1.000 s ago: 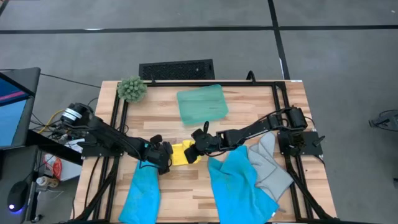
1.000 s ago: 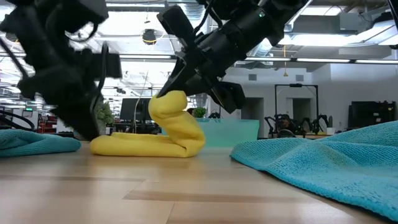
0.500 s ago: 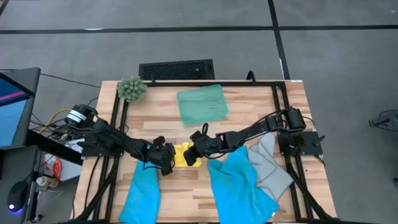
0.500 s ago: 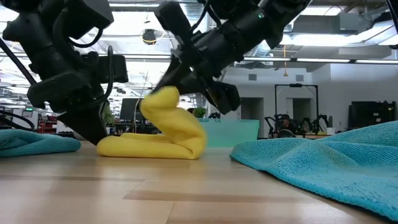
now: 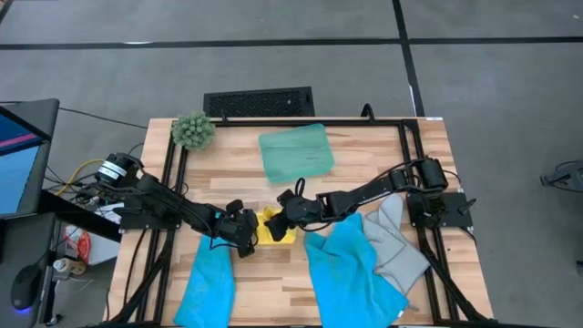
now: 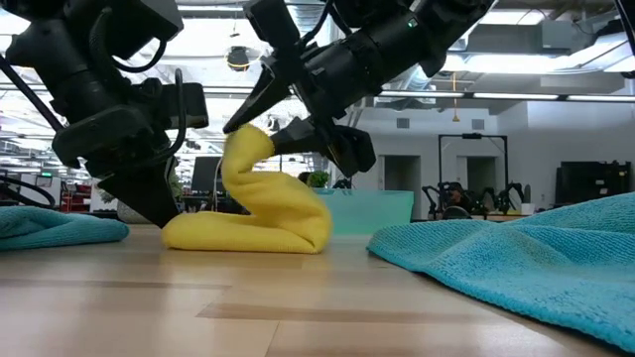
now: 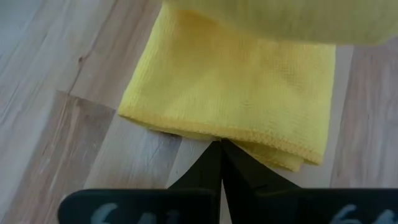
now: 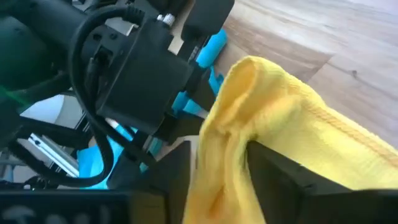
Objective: Fold microfiber towels
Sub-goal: Fold the yellow microfiber towel
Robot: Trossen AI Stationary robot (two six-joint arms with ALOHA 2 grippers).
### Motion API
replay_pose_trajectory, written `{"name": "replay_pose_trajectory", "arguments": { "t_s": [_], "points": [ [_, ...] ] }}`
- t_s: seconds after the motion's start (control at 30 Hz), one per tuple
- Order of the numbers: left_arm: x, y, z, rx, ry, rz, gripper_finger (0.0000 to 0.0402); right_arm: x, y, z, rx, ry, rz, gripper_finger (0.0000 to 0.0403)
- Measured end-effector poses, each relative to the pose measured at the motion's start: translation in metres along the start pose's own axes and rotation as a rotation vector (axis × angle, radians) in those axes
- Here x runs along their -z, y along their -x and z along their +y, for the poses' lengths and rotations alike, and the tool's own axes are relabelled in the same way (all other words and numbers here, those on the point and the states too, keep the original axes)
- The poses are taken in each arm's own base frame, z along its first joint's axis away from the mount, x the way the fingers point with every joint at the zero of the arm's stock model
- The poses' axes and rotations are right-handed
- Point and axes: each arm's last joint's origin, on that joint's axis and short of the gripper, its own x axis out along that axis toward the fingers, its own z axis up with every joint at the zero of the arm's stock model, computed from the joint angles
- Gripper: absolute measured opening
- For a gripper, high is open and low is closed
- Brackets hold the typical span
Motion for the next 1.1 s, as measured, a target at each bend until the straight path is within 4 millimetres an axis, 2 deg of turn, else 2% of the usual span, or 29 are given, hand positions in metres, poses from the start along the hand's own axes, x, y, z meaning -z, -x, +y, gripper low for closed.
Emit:
{"name": "replay_pose_trajectory", "arguments": {
  "t_s": [0.13, 0.3, 0.4, 0.5, 0.6, 0.7, 0.8, 0.93, 1.1],
  "points": [
    [0.000, 0.000, 0.000, 0.000, 0.001, 0.000, 0.0000, -0.001, 0.000, 0.001, -0.015, 0.000, -0.011, 0.0224],
    [0.001, 0.004, 0.001, 0.036, 0.003, 0.043, 0.0000, -0.005, 0.002, 0.000, -0.010, 0.011, -0.012, 0.0237],
    [0.002, 0.016, 0.005, 0.043, 0.015, 0.088, 0.0000, -0.003, 0.009, 0.005, 0.002, 0.032, 0.006, 0.0233],
    [0.001, 0.035, 0.010, 0.048, 0.044, 0.092, 0.0000, 0.011, 0.011, 0.012, 0.020, 0.071, 0.020, 0.0226],
    [-0.002, 0.057, 0.009, 0.068, 0.071, 0.013, 0.0000, 0.028, 0.014, 0.019, 0.070, 0.115, 0.007, 0.0218],
    [-0.006, 0.077, 0.005, 0.076, 0.085, -0.128, 0.0000, 0.047, 0.013, 0.013, 0.185, 0.161, -0.010, 0.0211],
    [-0.009, 0.089, 0.000, 0.043, 0.092, -0.278, 0.0000, 0.053, 0.015, 0.012, 0.217, 0.173, -0.057, 0.0203],
    [-0.016, 0.085, -0.010, 0.046, 0.063, -0.377, 0.0000, 0.059, 0.016, 0.005, 0.247, 0.183, -0.053, 0.0192],
    [-0.014, 0.055, -0.021, 0.060, 0.006, -0.321, 0.0000, 0.067, 0.017, -0.004, 0.269, 0.172, -0.035, 0.0179]
  ]
}}
